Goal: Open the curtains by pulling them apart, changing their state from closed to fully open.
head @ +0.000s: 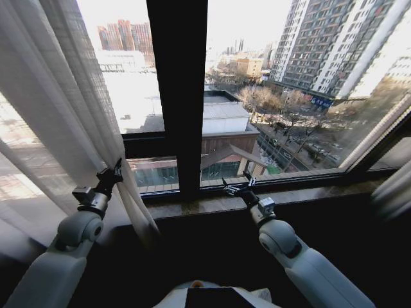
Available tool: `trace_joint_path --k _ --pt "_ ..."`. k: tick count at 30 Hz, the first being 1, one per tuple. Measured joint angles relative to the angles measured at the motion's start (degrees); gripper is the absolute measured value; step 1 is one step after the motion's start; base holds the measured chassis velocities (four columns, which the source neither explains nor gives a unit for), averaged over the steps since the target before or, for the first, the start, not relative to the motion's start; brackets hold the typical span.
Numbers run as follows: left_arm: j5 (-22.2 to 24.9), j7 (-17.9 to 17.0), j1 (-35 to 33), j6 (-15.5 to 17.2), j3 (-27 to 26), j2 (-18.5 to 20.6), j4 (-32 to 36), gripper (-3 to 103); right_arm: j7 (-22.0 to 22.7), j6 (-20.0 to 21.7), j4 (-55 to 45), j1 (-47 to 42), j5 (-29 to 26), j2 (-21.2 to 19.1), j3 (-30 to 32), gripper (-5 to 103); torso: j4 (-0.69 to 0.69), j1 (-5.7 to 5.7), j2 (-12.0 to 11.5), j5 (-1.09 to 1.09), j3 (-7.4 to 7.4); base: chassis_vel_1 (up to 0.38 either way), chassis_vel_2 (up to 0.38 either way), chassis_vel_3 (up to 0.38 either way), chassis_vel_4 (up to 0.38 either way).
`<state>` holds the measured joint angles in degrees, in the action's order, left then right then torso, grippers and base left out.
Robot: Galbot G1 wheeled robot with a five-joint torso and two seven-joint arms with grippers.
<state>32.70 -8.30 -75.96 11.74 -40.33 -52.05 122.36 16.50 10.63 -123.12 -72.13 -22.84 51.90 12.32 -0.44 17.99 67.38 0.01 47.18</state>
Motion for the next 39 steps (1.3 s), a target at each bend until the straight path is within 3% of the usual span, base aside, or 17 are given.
trace_joint_path --k 12,22,27,33,39 --pt "1.0 -0.7 -1.2 0.2 -1.4 1.1 1.9 0 0.6 0.3 -1.4 -0.4 -1.2 0.1 0.1 100 0.0 0.0 0.0 0.0 0.0 0.0 0.0 0.0 0.0" --pt "1.0 -0.9 -2.0 0.3 -1.9 0.6 2.9 0 0.1 0.4 -2.3 -1.1 1.6 -0.2 0.0 100 0.0 0.0 0.0 0.0 0.0 0.0 0.0 0.0 0.0" --pt "1.0 -0.9 -2.1 0.3 -2.0 -1.1 3.1 0 0.1 0.4 -2.9 -1.3 1.9 -0.3 -0.1 100 0.0 0.0 0.0 0.02 0.0 0.0 0.0 0.0 0.0" --pt "-0.6 -0.6 -3.7 -0.3 -1.2 -6.6 3.7 0 0.0 0.5 -4.1 -1.4 1.9 -1.5 -0.3 100 0.0 0.0 0.0 0.01 0.0 0.0 0.0 0.0 0.0" --pt "-1.4 -0.5 -4.8 -0.6 -1.1 -7.8 4.3 0 0.0 0.5 -4.8 -1.5 1.9 -1.8 -0.4 100 0.0 0.0 0.0 0.01 0.0 0.0 0.0 0.0 0.0"
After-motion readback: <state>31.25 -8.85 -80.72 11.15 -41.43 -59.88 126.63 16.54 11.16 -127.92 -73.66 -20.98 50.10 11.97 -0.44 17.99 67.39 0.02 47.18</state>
